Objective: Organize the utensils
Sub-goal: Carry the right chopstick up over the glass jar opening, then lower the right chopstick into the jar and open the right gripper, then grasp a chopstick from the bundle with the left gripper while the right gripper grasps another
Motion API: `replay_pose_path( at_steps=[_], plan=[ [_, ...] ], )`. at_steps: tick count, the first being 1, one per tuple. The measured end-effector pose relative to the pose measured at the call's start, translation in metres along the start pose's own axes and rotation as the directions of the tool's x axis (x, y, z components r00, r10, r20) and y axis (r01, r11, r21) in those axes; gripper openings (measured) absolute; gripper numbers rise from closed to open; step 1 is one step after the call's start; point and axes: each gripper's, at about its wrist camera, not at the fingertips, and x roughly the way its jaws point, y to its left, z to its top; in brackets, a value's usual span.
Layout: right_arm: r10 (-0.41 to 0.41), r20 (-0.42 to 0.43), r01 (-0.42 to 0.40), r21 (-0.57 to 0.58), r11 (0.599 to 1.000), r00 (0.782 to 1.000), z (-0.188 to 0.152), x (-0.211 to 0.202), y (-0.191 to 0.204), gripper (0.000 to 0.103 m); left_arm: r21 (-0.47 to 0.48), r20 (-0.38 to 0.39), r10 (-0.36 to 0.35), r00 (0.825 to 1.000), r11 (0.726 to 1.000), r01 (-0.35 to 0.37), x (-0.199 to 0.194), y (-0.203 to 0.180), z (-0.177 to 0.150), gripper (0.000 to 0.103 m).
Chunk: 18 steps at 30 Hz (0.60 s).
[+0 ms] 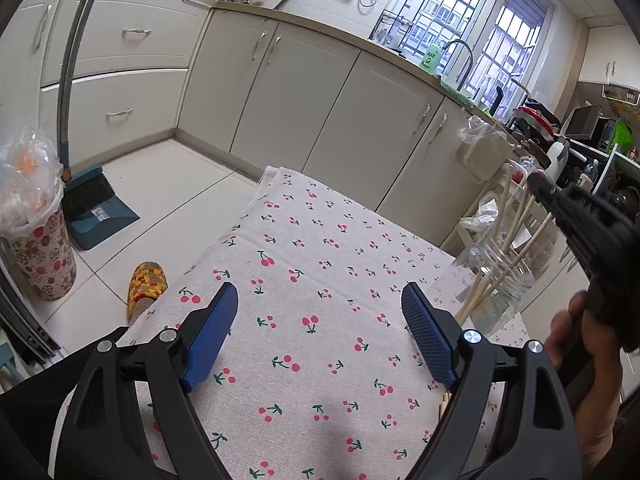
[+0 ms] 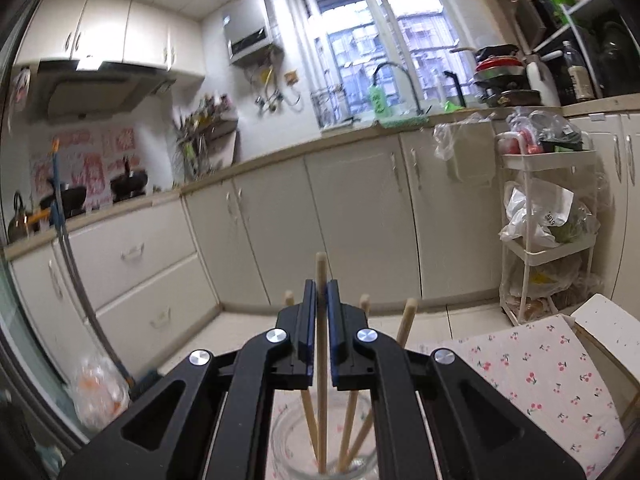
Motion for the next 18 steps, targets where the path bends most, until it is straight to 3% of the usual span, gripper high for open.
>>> replay_pose_path(
  at_steps=[2,4,10,13,15,16,18],
  plan=[
    [0.000,-0.032,-0.001,-0.015,1.000,1.000,-0.004,0.000,0.000,0.015,0.001,-0.001,0.002,1.000,1.000,-0.002,0.001,0.001,0.001,0.080],
    [0.001,-0.043,-0.002,-0.020,1.000,0.999,-0.006,-0.005,-0.002,0.030,0.003,-0.001,0.006,1.000,1.000,-0.006,0.000,0.000,0.001,0.080],
    [-0.017,-0.036,0.018,0.014,1.000,0.999,-0.002,-0.047,-0.013,0.043,0.012,-0.009,0.014,1.000,1.000,-0.014,0.002,-0.002,0.003,0.080],
    [-0.043,-0.174,0.048,0.023,0.999,0.984,-0.022,-0.064,-0.019,0.043,0.033,-0.035,0.006,0.999,0.999,-0.005,0.003,-0.006,0.003,0.080],
    [-0.042,-0.339,0.048,0.009,0.999,0.940,-0.058,-0.065,-0.021,0.042,0.041,-0.049,-0.001,0.999,0.999,0.003,0.000,-0.010,0.004,0.080],
    [-0.043,-0.390,0.049,0.007,0.999,0.920,-0.071,-0.065,-0.022,0.036,0.052,-0.061,-0.002,0.998,0.999,0.005,-0.002,-0.013,0.004,0.080],
    [-0.031,-0.527,0.057,0.033,0.998,0.849,-0.106,-0.059,-0.027,0.026,0.074,-0.077,-0.007,0.997,0.997,0.013,-0.006,-0.019,0.005,0.080]
  ],
)
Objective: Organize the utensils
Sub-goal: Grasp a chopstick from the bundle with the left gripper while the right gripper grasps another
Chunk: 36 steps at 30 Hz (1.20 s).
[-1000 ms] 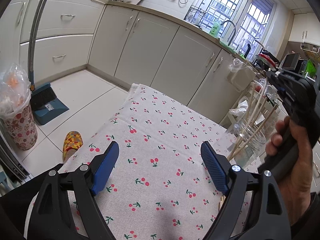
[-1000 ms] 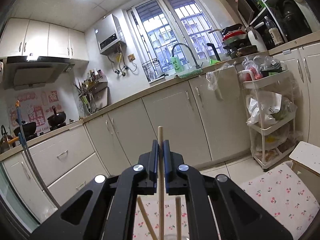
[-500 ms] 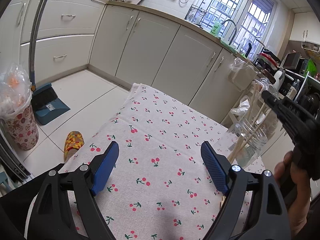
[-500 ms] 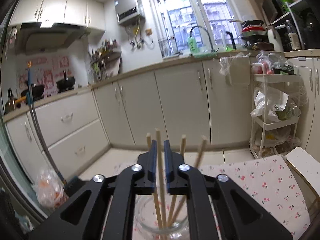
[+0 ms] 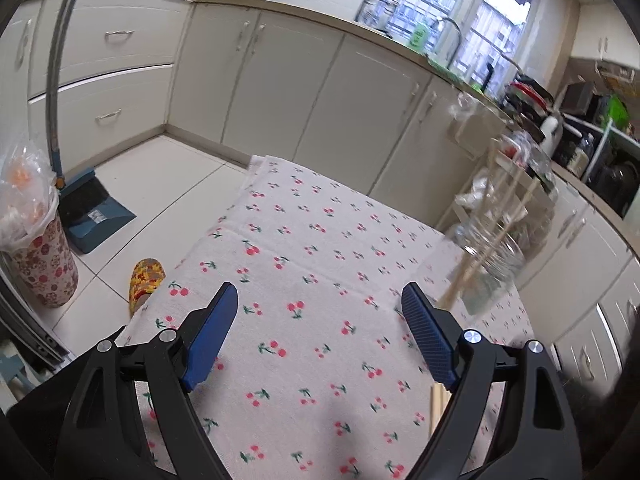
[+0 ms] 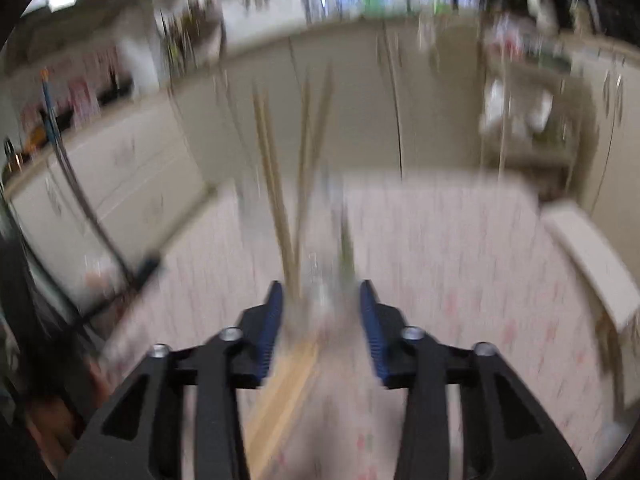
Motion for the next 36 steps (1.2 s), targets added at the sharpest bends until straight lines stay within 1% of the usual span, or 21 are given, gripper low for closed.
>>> replay_pose_path(
  at_steps=[1,3,6,10,11,13,17,20,23,27,30,34,36],
  plan=[
    [0.006,-0.034,-0.005,0.013,1.000,0.999,-0.008,0.005,-0.002,0.020,0.017,-0.010,0.006,1.000,1.000,-0.006,-0.002,-0.004,0.000,0.080],
    [0.003,-0.086,-0.002,0.009,1.000,0.996,-0.018,0.015,-0.001,0.019,0.043,-0.029,0.003,1.000,0.999,-0.002,-0.005,-0.011,0.000,0.080],
    [0.018,-0.071,-0.018,-0.002,1.000,0.997,-0.016,0.011,0.004,0.019,0.069,-0.053,-0.005,0.999,0.998,0.009,-0.011,-0.016,-0.002,0.081],
    [0.036,-0.092,-0.038,-0.018,0.999,0.995,-0.020,0.011,0.010,0.019,0.105,-0.098,-0.014,0.995,0.994,0.024,-0.016,-0.026,-0.012,0.082],
    [0.028,-0.103,-0.032,-0.034,0.999,0.994,-0.021,0.013,0.011,0.019,0.114,-0.107,-0.015,0.994,0.993,0.028,-0.017,-0.027,-0.015,0.082],
    [-0.012,-0.097,0.004,-0.076,0.997,0.995,-0.025,0.010,0.018,0.019,0.138,-0.132,-0.014,0.991,0.990,0.033,-0.018,-0.031,-0.021,0.082],
    [-0.049,-0.105,0.037,-0.110,0.993,0.993,-0.024,0.005,0.012,0.019,0.219,-0.197,0.003,0.980,0.975,0.041,-0.013,-0.044,-0.036,0.082],
    [-0.067,-0.114,0.057,-0.091,0.994,0.991,-0.023,0.002,-0.004,0.018,0.283,-0.241,0.021,0.970,0.958,0.050,-0.007,-0.058,-0.047,0.082],
    [-0.066,-0.124,0.058,-0.068,0.996,0.990,-0.019,0.000,-0.019,0.017,0.356,-0.271,0.053,0.961,0.933,0.049,0.002,-0.072,-0.057,0.082],
    [-0.033,-0.138,0.029,-0.028,0.999,0.990,-0.016,0.000,-0.031,0.017,0.408,-0.315,0.095,0.944,0.912,0.044,0.016,-0.081,-0.066,0.082],
    [-0.031,-0.140,0.026,-0.038,0.999,0.990,-0.018,-0.002,-0.028,0.017,0.434,-0.340,0.124,0.932,0.900,0.038,0.025,-0.082,-0.070,0.081],
    [-0.021,-0.139,0.017,-0.030,0.999,0.990,-0.018,-0.002,-0.031,0.017,0.460,-0.338,0.141,0.931,0.888,0.033,0.029,-0.085,-0.068,0.081],
    [-0.019,-0.139,0.015,-0.026,1.000,0.990,-0.018,-0.002,-0.032,0.017,0.460,-0.364,0.146,0.920,0.887,0.042,0.036,-0.087,-0.068,0.079]
  ],
)
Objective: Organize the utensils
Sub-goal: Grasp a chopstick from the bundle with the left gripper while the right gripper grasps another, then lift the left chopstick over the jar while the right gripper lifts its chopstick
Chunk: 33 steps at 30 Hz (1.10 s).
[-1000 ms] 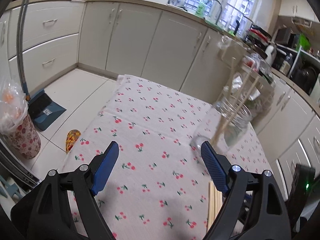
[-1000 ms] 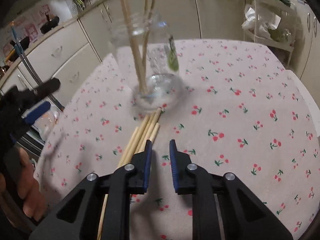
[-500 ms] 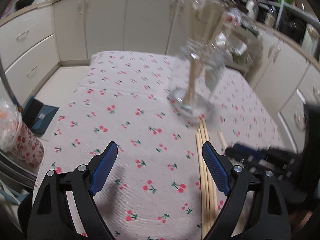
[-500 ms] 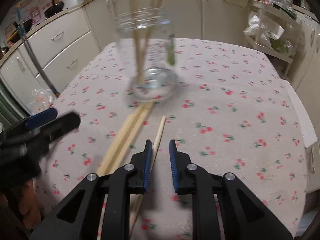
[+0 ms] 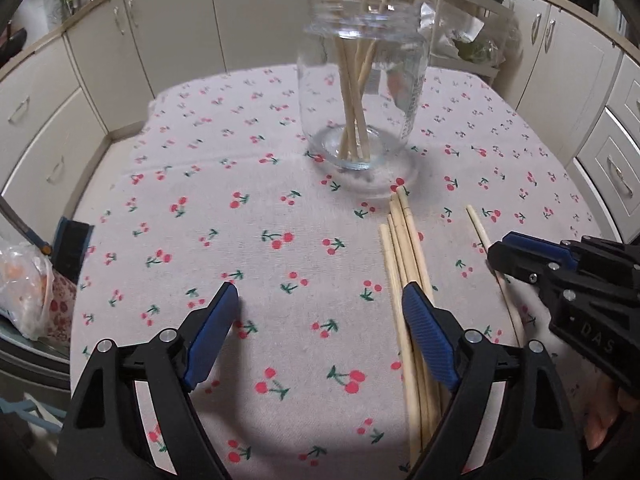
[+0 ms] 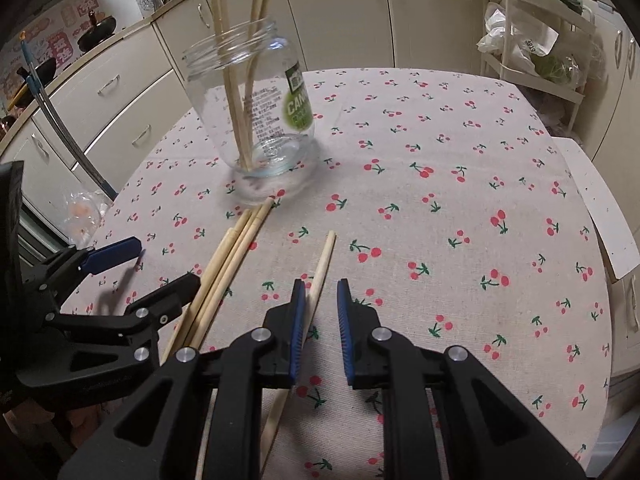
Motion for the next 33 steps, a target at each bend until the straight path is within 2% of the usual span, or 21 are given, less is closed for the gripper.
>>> replay_pose_path(
  at_steps=[2,9,13,14,15,17,18,24,26,30,33],
  plan=[
    [0.002,-0.001,-0.002,0.000,1.000,1.000,0.000,0.000,0.000,0.017,0.033,-0.002,0.021,1.000,0.999,-0.021,0.003,-0.007,0.003,0.078],
    [0.001,0.004,-0.001,-0.022,1.000,1.000,-0.001,-0.001,0.000,0.017,0.027,-0.041,0.002,0.999,1.000,-0.001,0.002,-0.001,0.009,0.052],
    [-0.014,-0.005,0.014,-0.054,0.998,1.000,-0.002,-0.001,0.005,0.017,0.031,-0.054,-0.015,0.998,0.999,0.017,0.006,-0.004,0.016,0.044],
    [-0.019,-0.006,0.019,-0.063,0.998,1.000,-0.002,-0.001,0.007,0.017,0.031,-0.055,-0.021,0.998,0.999,0.022,0.007,-0.005,0.018,0.039],
    [-0.025,-0.005,0.024,-0.069,0.997,1.000,-0.002,-0.001,0.007,0.017,0.035,-0.053,-0.020,0.998,0.999,0.022,0.008,-0.007,0.019,0.029],
    [-0.048,-0.001,0.048,-0.082,0.996,0.999,-0.002,-0.001,0.009,0.009,0.043,-0.057,-0.038,0.998,0.998,0.040,0.008,-0.008,0.019,0.011],
    [-0.040,-0.001,0.040,-0.073,0.997,0.999,-0.002,-0.001,0.007,0.008,0.043,-0.064,-0.053,0.997,0.998,0.056,0.007,-0.009,0.019,0.007],
    [-0.045,-0.006,0.044,-0.079,0.996,0.999,-0.002,-0.001,0.008,0.007,0.020,-0.099,-0.124,0.987,0.992,0.127,0.006,0.000,0.017,0.005],
    [-0.056,-0.006,0.055,-0.097,0.994,0.998,-0.002,-0.001,0.011,0.007,0.025,-0.118,-0.122,0.986,0.992,0.125,0.007,-0.001,0.020,0.006],
    [-0.067,0.001,0.067,-0.117,0.991,0.998,-0.003,0.000,0.014,0.007,0.086,-0.126,-0.072,0.989,0.993,0.083,0.008,-0.010,0.023,0.005],
    [-0.040,-0.003,0.039,-0.072,0.997,0.999,-0.002,-0.001,0.007,0.006,0.067,-0.105,-0.079,0.991,0.994,0.086,0.003,-0.007,0.023,0.005]
  ],
)
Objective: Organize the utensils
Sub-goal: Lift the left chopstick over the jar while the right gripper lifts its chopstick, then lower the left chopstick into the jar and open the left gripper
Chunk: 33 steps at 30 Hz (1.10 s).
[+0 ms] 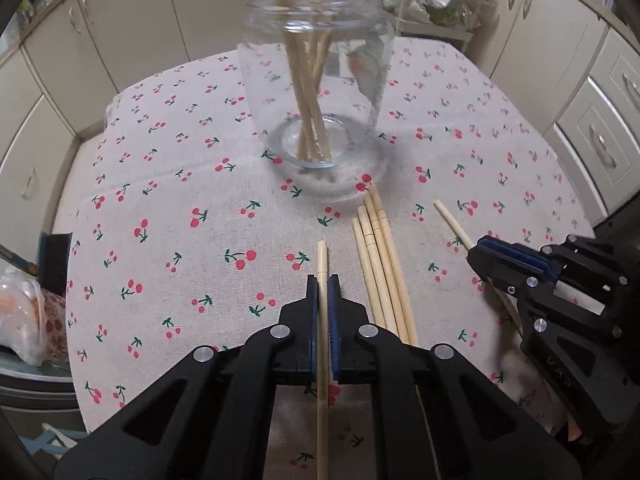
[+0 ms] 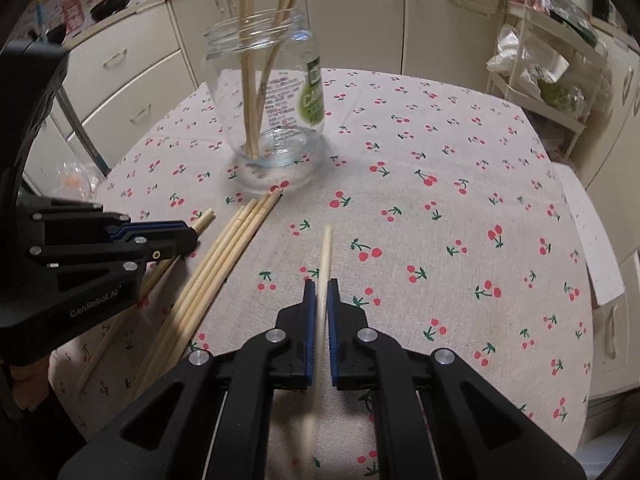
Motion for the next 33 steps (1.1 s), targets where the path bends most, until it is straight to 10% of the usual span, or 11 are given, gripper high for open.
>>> replay_pose_path(
  at_steps=[6,10,16,22,28,33],
  plan=[
    [0.193,0.017,-0.190,0.279,0.941,0.981,0.000,0.003,-0.042,0.006,-0.128,0.282,-0.077,0.956,0.985,0.117,-0.070,0.034,0.014,0.005],
    [0.251,0.075,-0.261,0.363,0.894,0.965,0.000,0.001,-0.055,0.006,-0.158,0.556,-0.114,0.823,0.958,0.240,-0.129,0.053,0.037,0.005],
    [0.276,0.201,-0.335,0.390,0.858,0.940,0.005,-0.013,-0.062,0.006,-0.205,0.758,-0.012,0.652,0.945,0.255,-0.167,0.053,0.069,0.005],
    [0.293,0.234,-0.368,0.416,0.831,0.927,0.004,-0.011,-0.068,0.006,-0.266,0.797,0.053,0.601,0.925,0.272,-0.154,0.056,0.101,0.005],
    [0.283,0.242,-0.365,0.431,0.825,0.928,0.001,-0.009,-0.070,0.006,-0.315,0.843,0.159,0.514,0.920,0.232,-0.147,0.051,0.124,0.005],
    [0.269,0.260,-0.362,0.445,0.819,0.927,-0.002,-0.009,-0.077,0.006,-0.298,0.854,0.189,0.484,0.941,0.159,-0.135,0.034,0.137,0.005]
  ],
)
